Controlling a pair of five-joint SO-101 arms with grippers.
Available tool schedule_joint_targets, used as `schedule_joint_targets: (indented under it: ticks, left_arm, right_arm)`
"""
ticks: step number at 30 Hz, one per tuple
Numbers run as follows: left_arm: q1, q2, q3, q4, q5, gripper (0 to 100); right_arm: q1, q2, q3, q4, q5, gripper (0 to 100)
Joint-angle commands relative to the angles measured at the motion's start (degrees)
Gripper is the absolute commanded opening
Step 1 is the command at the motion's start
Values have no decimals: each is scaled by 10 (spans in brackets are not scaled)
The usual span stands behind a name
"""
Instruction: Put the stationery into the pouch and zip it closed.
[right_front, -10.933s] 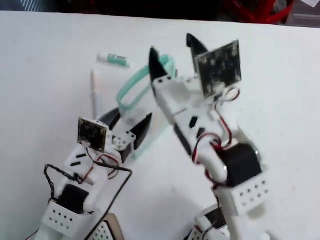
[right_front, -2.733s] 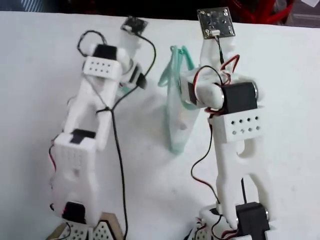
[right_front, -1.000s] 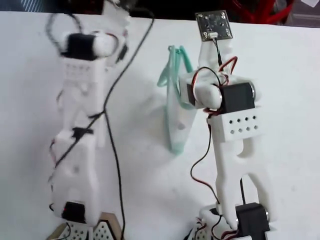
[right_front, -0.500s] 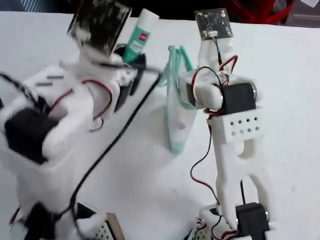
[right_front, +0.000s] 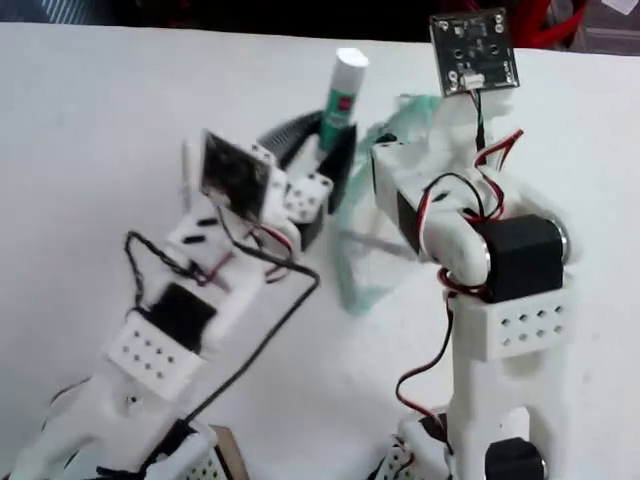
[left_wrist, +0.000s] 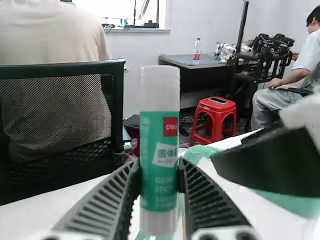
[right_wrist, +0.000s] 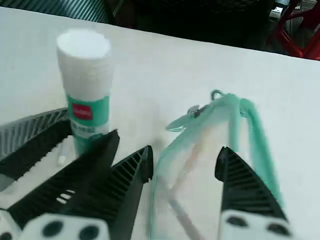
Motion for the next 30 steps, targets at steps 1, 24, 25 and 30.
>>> schedule_joint_targets:
  ticks: [1,24,25,30]
  left_arm:
    - [12,-22,18,-52,5,21]
    - [-55,-256,207,2,5,22]
    - [-55,-256,210,2,5,22]
    - [-55,-256,214,3,5,22]
  right_arm:
    - [15,-9,18,-12,5,200]
    - [407,276,170,-221,236,159]
    - [412,308,154,-224,244,159]
    - [422,456,28,-201,256,160]
